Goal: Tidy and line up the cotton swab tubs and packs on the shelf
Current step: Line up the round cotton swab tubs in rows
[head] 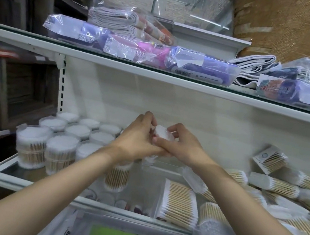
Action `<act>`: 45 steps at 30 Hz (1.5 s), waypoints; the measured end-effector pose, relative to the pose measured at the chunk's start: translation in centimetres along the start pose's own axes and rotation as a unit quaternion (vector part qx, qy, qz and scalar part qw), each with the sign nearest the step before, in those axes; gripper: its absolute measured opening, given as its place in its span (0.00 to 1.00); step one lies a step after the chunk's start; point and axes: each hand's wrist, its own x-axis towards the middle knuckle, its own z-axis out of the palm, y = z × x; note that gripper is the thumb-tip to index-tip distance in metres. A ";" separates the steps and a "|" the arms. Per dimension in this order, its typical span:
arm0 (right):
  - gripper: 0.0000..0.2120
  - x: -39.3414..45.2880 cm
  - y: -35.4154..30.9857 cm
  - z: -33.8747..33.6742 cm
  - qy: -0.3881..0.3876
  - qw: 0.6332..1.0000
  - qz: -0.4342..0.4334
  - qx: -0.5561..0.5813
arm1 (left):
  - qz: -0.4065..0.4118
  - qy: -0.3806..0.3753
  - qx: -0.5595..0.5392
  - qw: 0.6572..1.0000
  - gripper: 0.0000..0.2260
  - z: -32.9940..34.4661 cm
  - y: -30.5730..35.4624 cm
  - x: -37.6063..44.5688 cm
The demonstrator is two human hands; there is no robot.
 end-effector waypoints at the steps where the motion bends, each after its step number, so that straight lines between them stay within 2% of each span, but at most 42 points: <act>1: 0.30 0.3 0.0 0.1 -0.013 1.000 0.005 -0.004 | -0.016 -0.032 -0.008 0.999 0.29 -0.9 -0.3 0.0; 3: 0.29 0.7 0.1 0.2 -0.041 0.999 0.004 -0.004 | -0.058 -0.065 -0.052 0.995 0.27 -2.7 -0.8 0.1; 7: 0.28 1.2 0.0 1.3 -0.086 0.991 -0.039 -0.092 | -0.107 -0.001 -0.161 0.981 0.20 -4.9 -1.8 0.5; 10: 0.27 1.4 0.1 2.2 -0.111 0.985 -0.044 -0.128 | -0.115 0.026 -0.181 0.976 0.11 -5.3 -2.3 0.7; 14: 0.28 1.7 0.7 3.7 -0.143 0.975 -0.041 -0.168 | -0.117 0.012 -0.172 0.978 0.10 -5.0 -2.3 0.6; 18: 0.31 1.5 1.1 3.2 -0.134 0.980 -0.035 -0.143 | -0.102 -0.007 -0.169 0.980 0.09 -3.7 -1.4 0.9; 21: 0.32 0.9 1.7 1.2 -0.116 0.986 -0.033 -0.115 | -0.082 -0.027 -0.157 0.984 0.07 -1.8 -0.1 1.5; 28: 0.23 -1.7 5.4 -5.5 -0.028 0.998 0.001 -0.064 | -0.040 -0.106 -0.138 0.984 0.09 5.4 4.6 3.3; 32: 0.20 -3.7 8.7 -9.8 0.026 0.996 0.035 -0.072 | -0.026 -0.150 -0.151 0.977 0.03 10.4 8.0 4.9; 36: 0.19 -4.8 12.2 -13.5 0.076 0.991 0.083 -0.066 | -0.049 -0.162 -0.238 0.956 0.03 14.9 11.2 5.9; 40: 0.23 -5.4 15.3 -16.4 0.127 0.983 0.129 -0.007 | -0.096 -0.183 -0.304 0.930 0.03 17.9 13.6 7.1; 45: 0.26 -5.2 17.2 -17.9 0.166 0.972 0.161 0.033 | -0.112 -0.227 -0.302 0.919 0.22 20.4 15.8 8.2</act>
